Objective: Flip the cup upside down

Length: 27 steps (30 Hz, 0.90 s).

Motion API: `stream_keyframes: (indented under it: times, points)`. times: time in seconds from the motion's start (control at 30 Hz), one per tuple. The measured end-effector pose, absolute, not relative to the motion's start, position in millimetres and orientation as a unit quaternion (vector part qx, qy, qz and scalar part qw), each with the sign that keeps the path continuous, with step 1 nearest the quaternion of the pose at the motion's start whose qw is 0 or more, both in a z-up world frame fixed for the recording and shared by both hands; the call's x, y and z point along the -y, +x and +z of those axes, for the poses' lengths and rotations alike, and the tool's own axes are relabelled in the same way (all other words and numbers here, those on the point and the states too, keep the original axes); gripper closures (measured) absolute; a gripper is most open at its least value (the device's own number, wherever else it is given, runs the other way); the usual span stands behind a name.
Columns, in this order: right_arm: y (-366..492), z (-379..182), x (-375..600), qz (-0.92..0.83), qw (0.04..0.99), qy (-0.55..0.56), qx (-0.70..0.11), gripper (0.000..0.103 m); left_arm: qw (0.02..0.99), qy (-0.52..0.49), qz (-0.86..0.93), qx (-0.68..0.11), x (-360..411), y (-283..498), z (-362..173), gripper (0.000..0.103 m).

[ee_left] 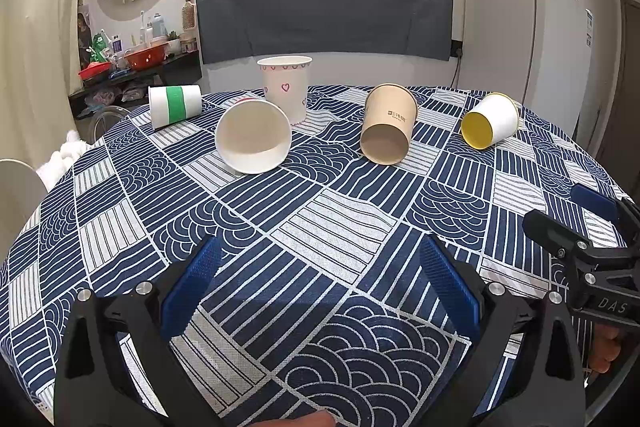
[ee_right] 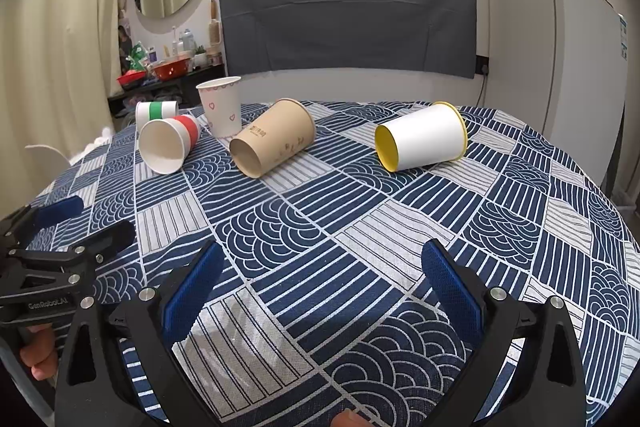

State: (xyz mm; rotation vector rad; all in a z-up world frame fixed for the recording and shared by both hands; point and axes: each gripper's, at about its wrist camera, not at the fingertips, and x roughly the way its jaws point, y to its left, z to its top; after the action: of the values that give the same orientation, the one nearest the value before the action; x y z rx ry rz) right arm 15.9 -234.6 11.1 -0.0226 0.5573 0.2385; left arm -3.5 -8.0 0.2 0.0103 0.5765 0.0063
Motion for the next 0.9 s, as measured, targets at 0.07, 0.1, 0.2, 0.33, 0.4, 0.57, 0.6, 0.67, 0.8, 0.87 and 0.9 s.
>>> stream_keyframes:
  times: [0.07, 0.1, 0.2, 0.33, 0.4, 0.57, 0.6, 0.67, 0.8, 0.87, 0.9]
  points:
    - [15.8, 11.0, 234.0, 0.117, 0.954, -0.011, -0.274, 0.008, 0.959, 0.005, 0.003, -0.284, 8.2, -3.2, 0.3, 0.006]
    - [16.3, 10.8, 234.6, 0.118, 0.954, -0.011, -0.275, 0.008, 0.959, 0.005, 0.003, -0.285, 8.2, -3.2, 0.2, 0.006]
    - [14.7, 11.8, 234.3, 0.118, 0.954, -0.011, -0.275, 0.008, 0.958, 0.005, 0.003, -0.285, 8.2, -3.4, 0.1, 0.006]
    - [14.7, 11.9, 234.4, 0.118, 0.954, -0.011, -0.275, 0.008, 0.958, 0.006, 0.002, -0.285, 8.7, -3.3, -0.2, 0.006]
    - [14.8, 11.9, 234.5, 0.118, 0.954, -0.011, -0.275, 0.008, 0.958, 0.006, 0.003, -0.285, 8.6, -3.3, -0.2, 0.006]
    - [14.8, 11.9, 234.9, 0.118, 0.954, -0.011, -0.274, 0.008, 0.959, 0.006, 0.003, -0.285, 9.0, -3.4, -0.8, 0.006]
    - [14.7, 11.8, 235.1, 0.118, 0.954, -0.011, -0.275, 0.008, 0.958, 0.007, 0.003, -0.285, 9.2, -3.4, -1.1, 0.006]
    - [14.6, 11.7, 235.5, 0.118, 0.954, -0.011, -0.275, 0.008, 0.959, 0.007, 0.003, -0.285, 9.2, -3.6, -1.2, 0.006]
    - [15.5, 12.0, 232.7, 0.122, 0.954, -0.01, -0.274, 0.008, 0.958, 0.011, 0.001, -0.287, 9.6, -3.8, -1.3, 0.006]
    - [15.0, 12.7, 233.4, 0.123, 0.954, -0.008, -0.272, 0.008, 0.959, 0.011, 0.002, -0.284, 9.3, -4.1, -0.5, 0.006]
    - [14.7, 12.9, 233.5, 0.123, 0.955, -0.006, -0.271, 0.008, 0.958, 0.012, 0.001, -0.285, 9.2, -3.7, -0.4, 0.006]
